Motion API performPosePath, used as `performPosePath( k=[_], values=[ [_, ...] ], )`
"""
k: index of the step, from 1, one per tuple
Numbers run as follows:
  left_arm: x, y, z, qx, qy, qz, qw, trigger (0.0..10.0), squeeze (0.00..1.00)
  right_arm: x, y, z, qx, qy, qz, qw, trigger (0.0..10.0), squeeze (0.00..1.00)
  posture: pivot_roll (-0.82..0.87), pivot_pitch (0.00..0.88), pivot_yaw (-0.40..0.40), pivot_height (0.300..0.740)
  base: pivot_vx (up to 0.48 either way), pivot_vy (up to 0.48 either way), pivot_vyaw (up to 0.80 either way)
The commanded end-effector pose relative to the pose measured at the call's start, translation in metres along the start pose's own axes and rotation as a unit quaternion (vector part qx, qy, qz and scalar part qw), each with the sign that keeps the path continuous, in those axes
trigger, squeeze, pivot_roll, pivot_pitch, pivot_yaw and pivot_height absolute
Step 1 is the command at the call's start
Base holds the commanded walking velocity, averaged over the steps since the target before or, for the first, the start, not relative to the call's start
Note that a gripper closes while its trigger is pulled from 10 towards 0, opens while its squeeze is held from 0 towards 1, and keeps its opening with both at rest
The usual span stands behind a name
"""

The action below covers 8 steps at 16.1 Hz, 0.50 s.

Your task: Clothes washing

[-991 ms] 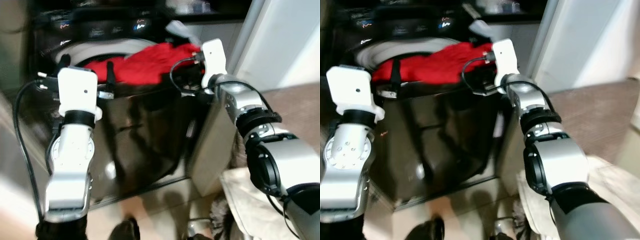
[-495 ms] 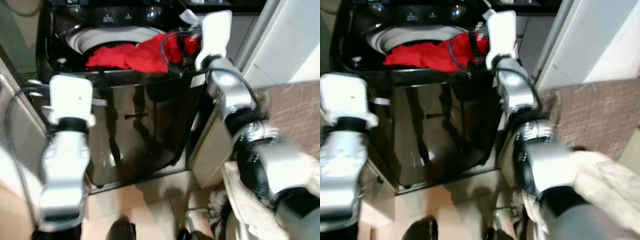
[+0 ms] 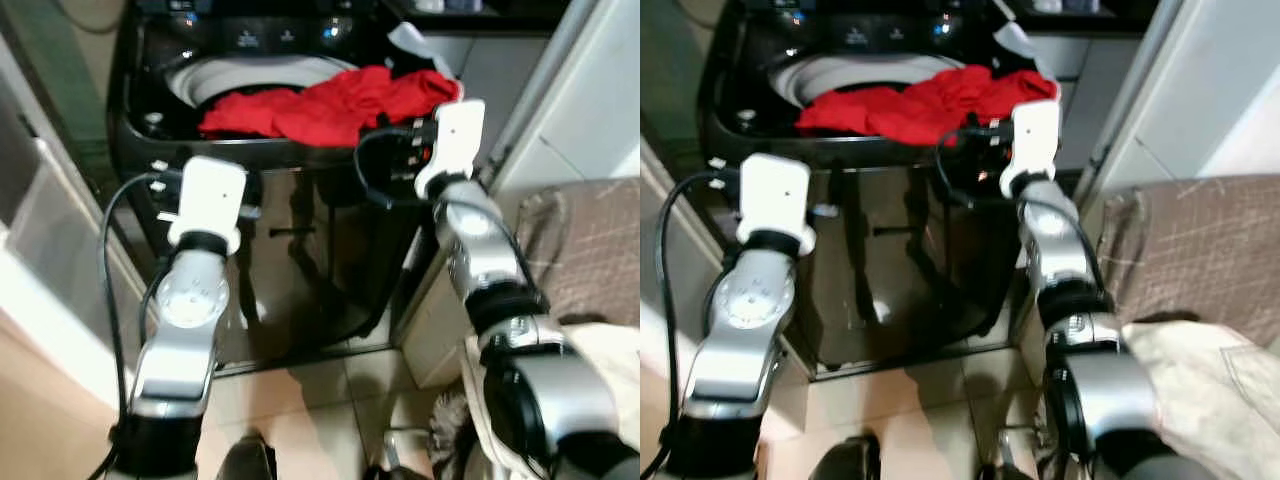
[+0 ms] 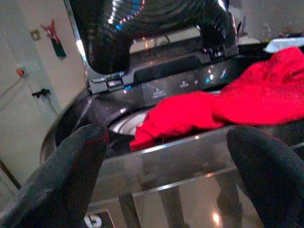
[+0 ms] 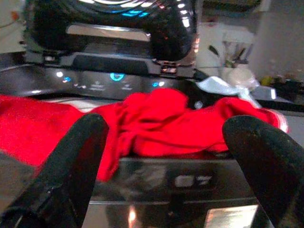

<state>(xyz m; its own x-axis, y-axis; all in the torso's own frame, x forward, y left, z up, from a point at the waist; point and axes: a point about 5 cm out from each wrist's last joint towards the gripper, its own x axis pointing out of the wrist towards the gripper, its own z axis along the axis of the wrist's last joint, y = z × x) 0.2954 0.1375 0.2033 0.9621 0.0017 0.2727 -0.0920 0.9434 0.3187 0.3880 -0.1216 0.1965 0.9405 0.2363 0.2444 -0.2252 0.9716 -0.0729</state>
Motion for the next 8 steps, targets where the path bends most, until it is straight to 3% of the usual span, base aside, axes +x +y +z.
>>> performPosePath(
  k=[1,8],
  values=[
    [0.0,-0.002,0.0,0.006,-0.005,0.003,1.0,10.0,0.0,0.0,0.0,0.003,0.003,0.0,0.003,1.0,10.0,0.0,0.01,0.01,-0.024,0.74,0.0,0.0,0.59],
    [-0.002,0.001,-0.011,0.017,0.018,0.019,1.0,10.0,0.0,-0.004,0.017,-0.006,0.028,0.014,0.031,0.999,10.0,0.0,0.04,0.004,-0.049,0.74,0.0,0.0,0.58]
  ],
)
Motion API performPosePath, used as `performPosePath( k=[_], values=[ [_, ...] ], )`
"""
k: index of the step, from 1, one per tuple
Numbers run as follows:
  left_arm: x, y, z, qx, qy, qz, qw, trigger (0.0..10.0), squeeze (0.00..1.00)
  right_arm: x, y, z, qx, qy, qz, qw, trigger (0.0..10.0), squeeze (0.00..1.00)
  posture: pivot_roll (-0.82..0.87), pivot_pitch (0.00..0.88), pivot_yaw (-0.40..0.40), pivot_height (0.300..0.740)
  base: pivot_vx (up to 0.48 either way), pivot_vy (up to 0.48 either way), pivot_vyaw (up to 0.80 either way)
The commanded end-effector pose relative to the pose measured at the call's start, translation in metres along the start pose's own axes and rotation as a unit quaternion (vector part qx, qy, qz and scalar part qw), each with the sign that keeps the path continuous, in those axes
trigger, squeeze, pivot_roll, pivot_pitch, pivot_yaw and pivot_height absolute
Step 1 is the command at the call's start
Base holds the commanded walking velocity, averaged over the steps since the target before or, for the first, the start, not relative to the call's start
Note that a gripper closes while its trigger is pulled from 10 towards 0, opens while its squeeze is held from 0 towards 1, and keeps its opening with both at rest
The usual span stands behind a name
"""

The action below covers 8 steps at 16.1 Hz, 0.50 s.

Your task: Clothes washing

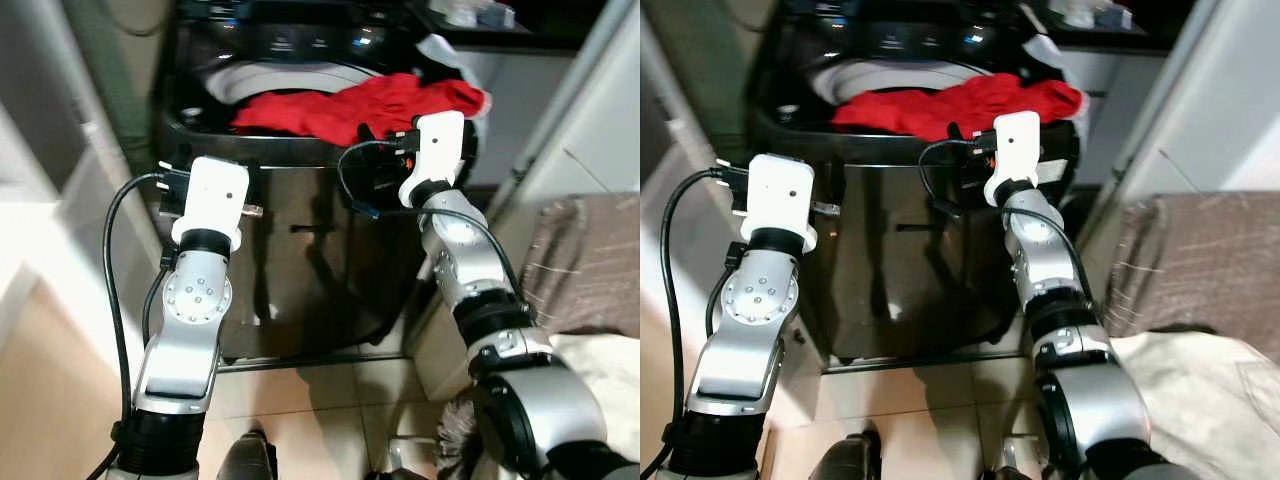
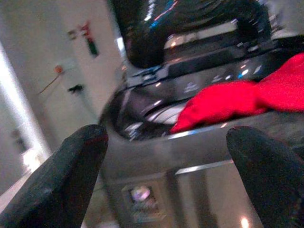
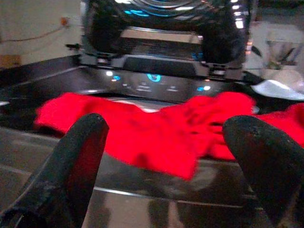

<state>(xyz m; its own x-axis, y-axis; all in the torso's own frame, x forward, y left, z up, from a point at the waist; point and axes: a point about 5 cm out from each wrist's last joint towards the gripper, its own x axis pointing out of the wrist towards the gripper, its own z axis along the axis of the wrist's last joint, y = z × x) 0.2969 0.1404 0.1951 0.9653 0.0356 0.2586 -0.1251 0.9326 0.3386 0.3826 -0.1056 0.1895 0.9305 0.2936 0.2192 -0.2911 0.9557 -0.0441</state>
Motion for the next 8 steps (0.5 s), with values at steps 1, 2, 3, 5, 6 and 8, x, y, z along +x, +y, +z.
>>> performPosePath(
  k=[1,2,3,5,6,8],
  values=[
    [0.0,0.002,-0.004,0.001,0.008,0.007,1.0,10.0,0.0,-0.001,0.001,-0.001,0.003,0.003,0.007,1.0,10.0,0.0,0.03,0.002,-0.049,0.74,0.0,0.0,0.57],
    [0.001,0.002,-0.003,-0.002,0.003,0.008,1.0,10.0,0.0,0.0,0.003,0.0,0.001,0.001,0.01,1.0,10.0,0.0,0.03,0.0,-0.048,0.74,0.0,0.0,0.57],
    [0.002,0.002,0.002,-0.006,-0.011,0.003,1.0,10.0,0.0,0.0,0.002,0.003,-0.007,-0.005,0.005,1.0,10.0,0.0,0.03,0.0,-0.046,0.74,0.0,0.0,0.56],
    [0.004,0.003,0.008,0.008,-0.033,-0.002,0.999,10.0,0.0,0.003,-0.005,0.011,-0.032,-0.019,-0.024,0.999,10.0,0.0,0.03,0.0,-0.043,0.74,0.311,0.0,0.25],
    [0.006,0.003,0.011,0.004,-0.043,-0.005,0.999,10.0,0.0,0.004,-0.008,0.019,-0.042,-0.038,-0.031,0.998,10.0,0.0,0.03,0.0,-0.041,0.74,0.48,0.0,0.0],
    [0.008,0.003,0.013,0.002,-0.05,-0.015,0.999,10.0,0.0,0.005,-0.012,0.027,-0.063,-0.058,-0.05,0.995,10.0,0.0,0.02,0.0,-0.038,0.74,0.48,0.0,0.0]
  ],
)
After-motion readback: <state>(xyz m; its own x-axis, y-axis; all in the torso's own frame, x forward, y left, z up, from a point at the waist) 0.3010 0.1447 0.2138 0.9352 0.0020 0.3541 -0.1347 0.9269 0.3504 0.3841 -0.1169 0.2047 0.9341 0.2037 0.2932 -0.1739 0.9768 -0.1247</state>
